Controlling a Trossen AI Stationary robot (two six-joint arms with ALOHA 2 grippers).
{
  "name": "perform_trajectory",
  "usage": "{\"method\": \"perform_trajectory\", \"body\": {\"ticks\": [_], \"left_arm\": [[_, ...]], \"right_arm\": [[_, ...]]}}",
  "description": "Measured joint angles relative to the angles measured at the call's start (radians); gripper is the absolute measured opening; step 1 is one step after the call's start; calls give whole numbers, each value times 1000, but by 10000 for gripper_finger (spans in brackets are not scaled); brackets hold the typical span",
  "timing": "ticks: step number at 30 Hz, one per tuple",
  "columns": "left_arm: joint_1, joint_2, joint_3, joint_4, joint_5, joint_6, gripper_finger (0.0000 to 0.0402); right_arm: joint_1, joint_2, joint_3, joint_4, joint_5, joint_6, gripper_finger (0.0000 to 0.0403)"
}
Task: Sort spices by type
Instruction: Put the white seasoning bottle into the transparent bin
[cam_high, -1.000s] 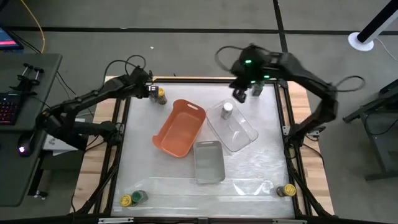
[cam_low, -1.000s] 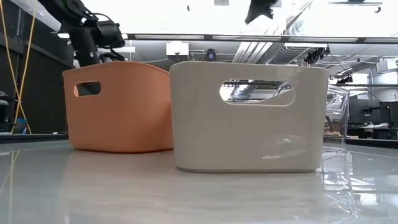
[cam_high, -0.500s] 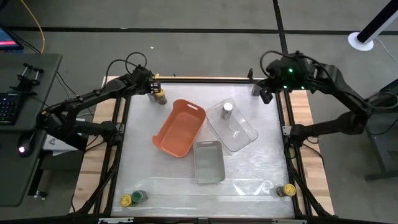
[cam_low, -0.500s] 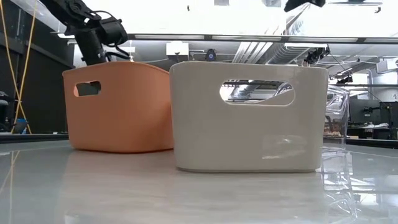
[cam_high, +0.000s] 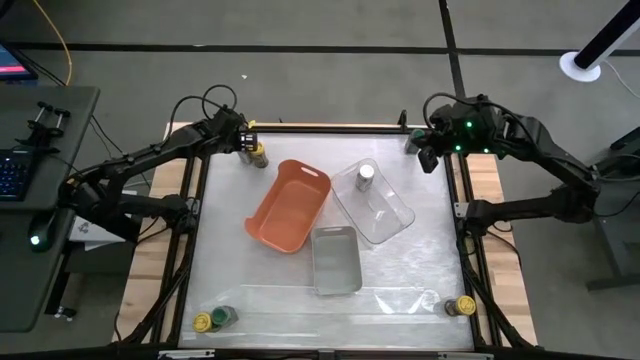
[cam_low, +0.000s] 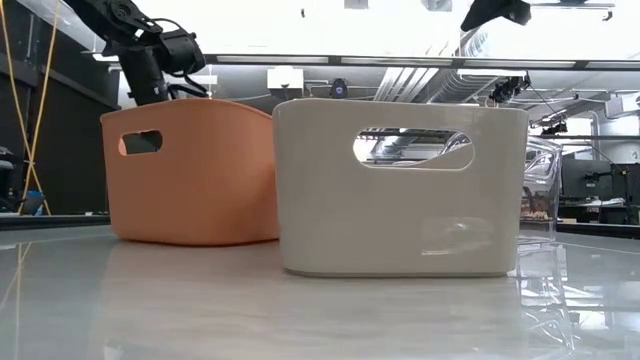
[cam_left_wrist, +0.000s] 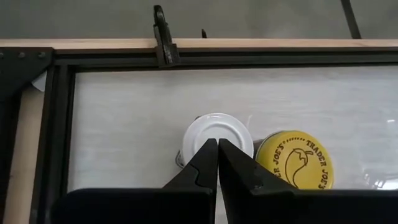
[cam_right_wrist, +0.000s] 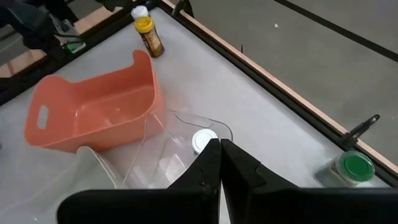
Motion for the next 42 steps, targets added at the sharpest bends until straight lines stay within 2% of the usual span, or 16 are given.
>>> {"method": "perform_trajectory", "body": {"ticks": [6,16,27,34,38,42], "left_arm": [[0,21,0,18,-4,43,0],[-17,100,6,14,-22,26,0],[-78,47,5,-194,-13,21,0],[-172,10,5,-309,31,-47,0],[-266,-9,5,-316,97,-106,0],[-372,-16,3,-317,115,-185,0]], "right_arm": [[0,1,0,37,-1,-14,0],[0,1,0,36,-2,-18,0],[0,1,0,36,-3,-37,0],[0,1,0,36,-3,-37,0],[0,1,1,35,-3,-37,0],[0,1,1,36,-3,-37,0]]}}
